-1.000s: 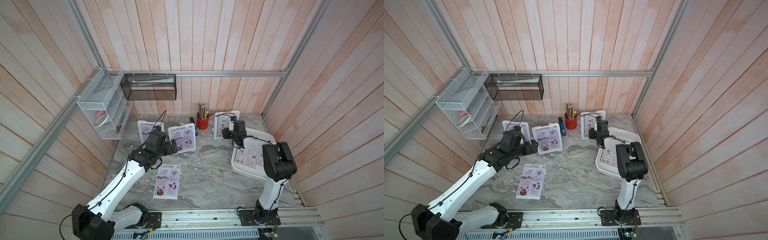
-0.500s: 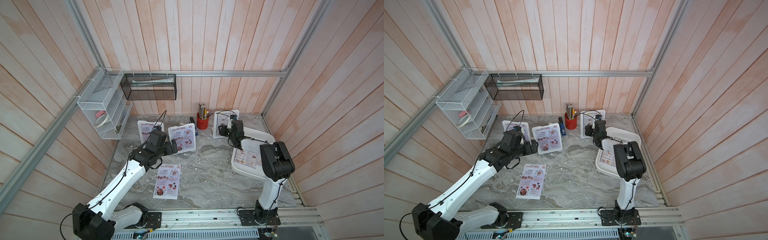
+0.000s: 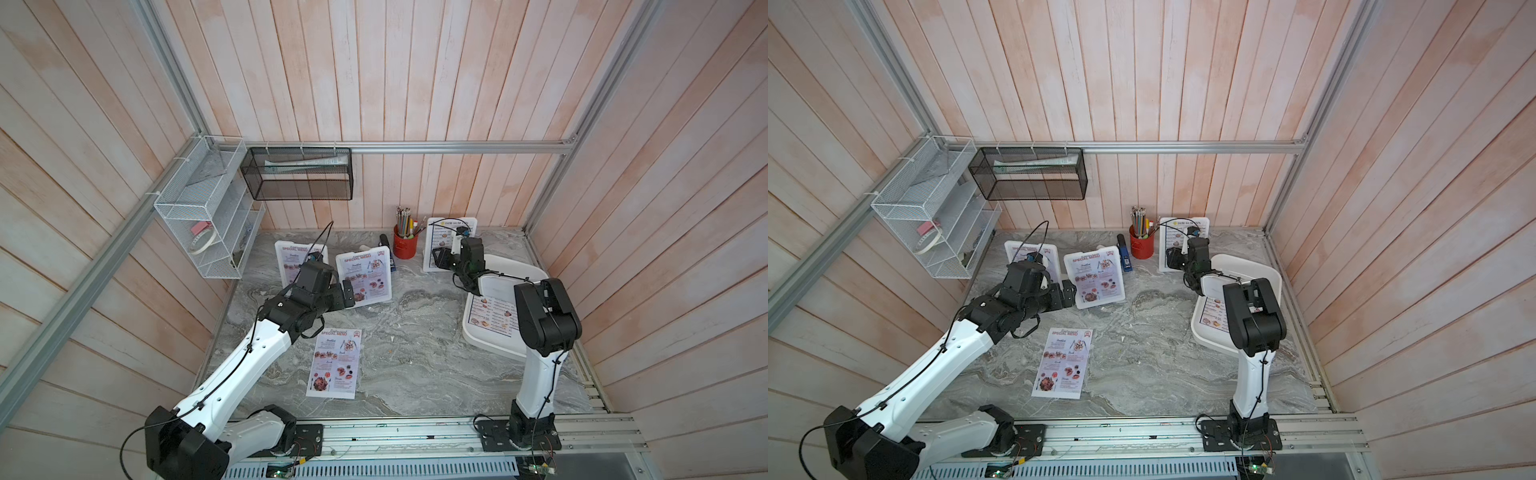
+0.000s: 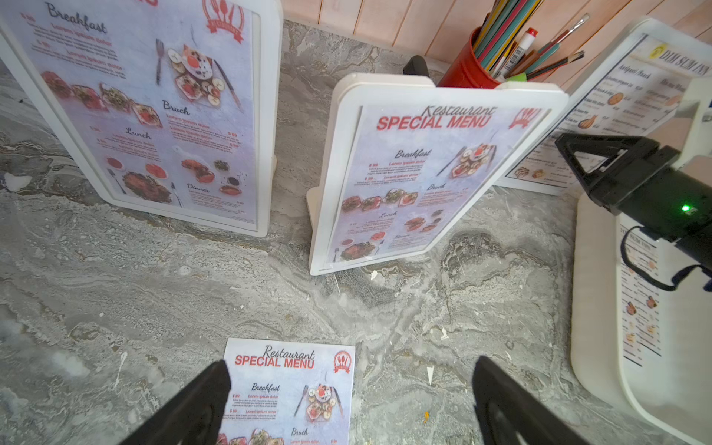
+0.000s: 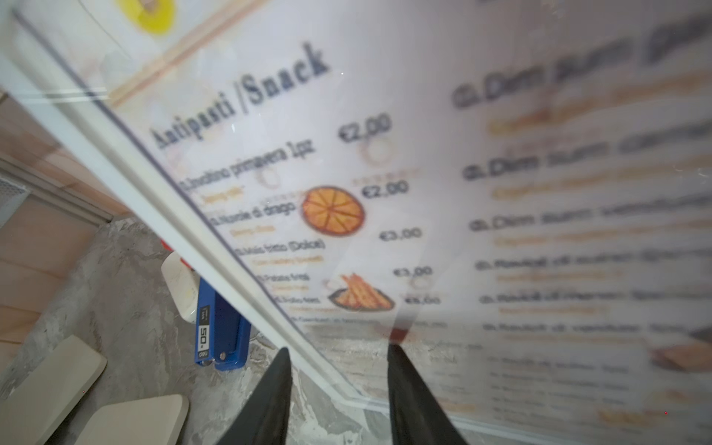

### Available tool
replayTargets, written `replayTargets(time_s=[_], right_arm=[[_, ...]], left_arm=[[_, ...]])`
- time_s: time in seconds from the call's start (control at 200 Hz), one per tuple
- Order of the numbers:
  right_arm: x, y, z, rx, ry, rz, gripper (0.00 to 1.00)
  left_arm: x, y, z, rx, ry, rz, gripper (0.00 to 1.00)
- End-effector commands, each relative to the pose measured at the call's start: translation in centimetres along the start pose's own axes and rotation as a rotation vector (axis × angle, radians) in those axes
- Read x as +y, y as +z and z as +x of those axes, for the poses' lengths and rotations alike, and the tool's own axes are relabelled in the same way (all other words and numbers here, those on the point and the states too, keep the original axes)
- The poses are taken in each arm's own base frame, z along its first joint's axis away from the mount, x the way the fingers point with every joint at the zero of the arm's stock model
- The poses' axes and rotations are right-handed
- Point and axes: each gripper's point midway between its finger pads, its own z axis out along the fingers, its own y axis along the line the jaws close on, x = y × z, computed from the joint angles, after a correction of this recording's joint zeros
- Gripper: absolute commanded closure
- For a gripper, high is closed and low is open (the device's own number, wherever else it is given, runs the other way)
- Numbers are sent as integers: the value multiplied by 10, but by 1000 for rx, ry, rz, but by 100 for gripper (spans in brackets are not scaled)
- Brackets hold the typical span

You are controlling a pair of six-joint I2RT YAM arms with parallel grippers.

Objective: Replace the menus in the menu holders
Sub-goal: Move the menu holder to the center of the board.

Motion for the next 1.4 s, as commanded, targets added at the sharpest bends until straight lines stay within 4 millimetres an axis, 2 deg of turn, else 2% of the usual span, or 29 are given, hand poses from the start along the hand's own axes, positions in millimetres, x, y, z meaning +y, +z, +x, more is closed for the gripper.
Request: replayTargets(time_s=[0.0, 0.15, 0.245, 0.37, 0.43, 0.525, 0.785, 0.93, 1.095, 1.33, 1.395], right_arm=[[47, -23, -4, 3, -122, -171, 57], [99, -67, 17, 49, -210, -396, 51], [123, -83, 33, 89, -260, -514, 47], [148, -83, 48, 135, -305, -616, 43], [159, -78, 52, 149, -317, -648, 39], [175, -67, 56, 163, -334, -690, 37], [201, -42, 65, 191, -337, -770, 34], [211, -43, 71, 209, -321, -821, 34], [218, -63, 81, 235, -303, -876, 36], [231, -117, 103, 281, -317, -947, 39], [226, -118, 103, 268, -318, -900, 39]], left_arm=[[4, 0, 4, 1, 13, -19, 0], [12, 8, 8, 15, 21, -45, 0], [14, 14, 12, 28, 20, -50, 0], [16, 17, 16, 32, 10, -57, 0], [19, 17, 18, 35, 5, -64, 0], [23, 15, 22, 42, -1, -75, 0], [37, 8, 31, 53, -13, -101, 0], [44, 6, 30, 49, -19, -115, 0], [49, 7, 29, 47, -24, -121, 0], [53, 11, 24, 42, -20, -127, 0], [53, 11, 22, 38, -19, -127, 0]])
